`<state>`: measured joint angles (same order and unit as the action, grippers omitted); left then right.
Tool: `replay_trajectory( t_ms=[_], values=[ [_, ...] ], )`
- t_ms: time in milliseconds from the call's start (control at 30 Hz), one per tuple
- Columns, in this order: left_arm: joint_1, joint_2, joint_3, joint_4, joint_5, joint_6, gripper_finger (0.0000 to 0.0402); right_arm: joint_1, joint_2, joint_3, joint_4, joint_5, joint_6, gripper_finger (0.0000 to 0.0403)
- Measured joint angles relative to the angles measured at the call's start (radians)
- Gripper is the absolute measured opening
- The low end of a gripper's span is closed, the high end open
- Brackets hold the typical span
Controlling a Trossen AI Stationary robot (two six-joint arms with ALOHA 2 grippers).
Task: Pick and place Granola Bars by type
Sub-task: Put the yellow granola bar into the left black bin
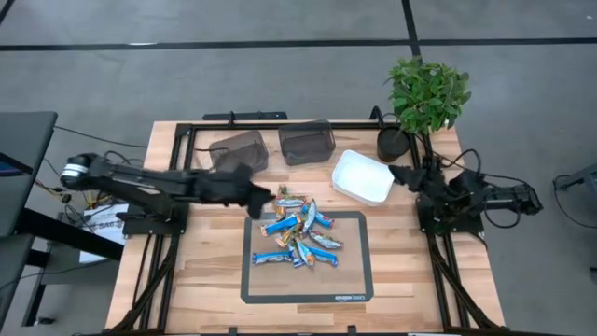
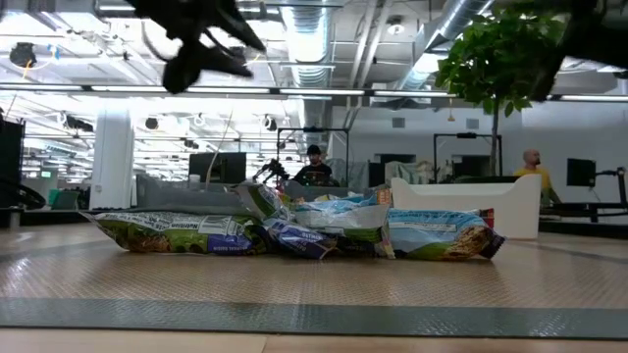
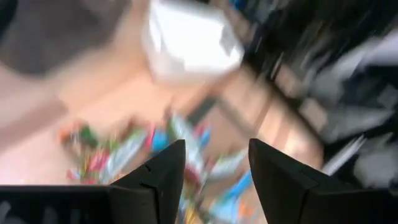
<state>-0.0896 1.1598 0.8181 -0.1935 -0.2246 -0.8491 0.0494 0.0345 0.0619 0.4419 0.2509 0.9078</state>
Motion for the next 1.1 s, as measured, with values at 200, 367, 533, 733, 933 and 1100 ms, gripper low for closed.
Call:
replay_trajectory(
  t_ms=[200, 367, 533, 733, 933, 1100],
  values=[
    [0.027, 0.229, 0.155, -0.185, 0.223, 0.074, 0.0169, 0.023, 0.256, 0.294, -0.381, -0.043, -0.156, 0.0124],
    [0.041, 0.353, 0.23, -0.278, 0.331, 0.129, 0.0169, 0.057, 0.59, 0.592, -0.757, -0.077, -0.29, 0.0124],
    [0.036, 0.418, 0.257, -0.363, 0.308, 0.219, 0.0169, 0.075, 0.87, 0.828, -1.052, -0.092, -0.419, 0.0124],
    [0.017, 0.466, 0.257, -0.497, 0.219, 0.346, 0.0169, 0.075, 1.077, 0.956, -1.173, -0.107, -0.528, 0.0124],
    [-0.011, 0.511, 0.257, -0.486, 0.197, 0.448, 0.0169, 0.075, 1.152, 0.969, -1.178, -0.123, -0.588, 0.0124],
    [-0.04, 0.566, 0.257, -0.442, 0.193, 0.484, 0.0169, 0.075, 1.162, 0.969, -1.184, -0.123, -0.602, 0.0124]
  ],
)
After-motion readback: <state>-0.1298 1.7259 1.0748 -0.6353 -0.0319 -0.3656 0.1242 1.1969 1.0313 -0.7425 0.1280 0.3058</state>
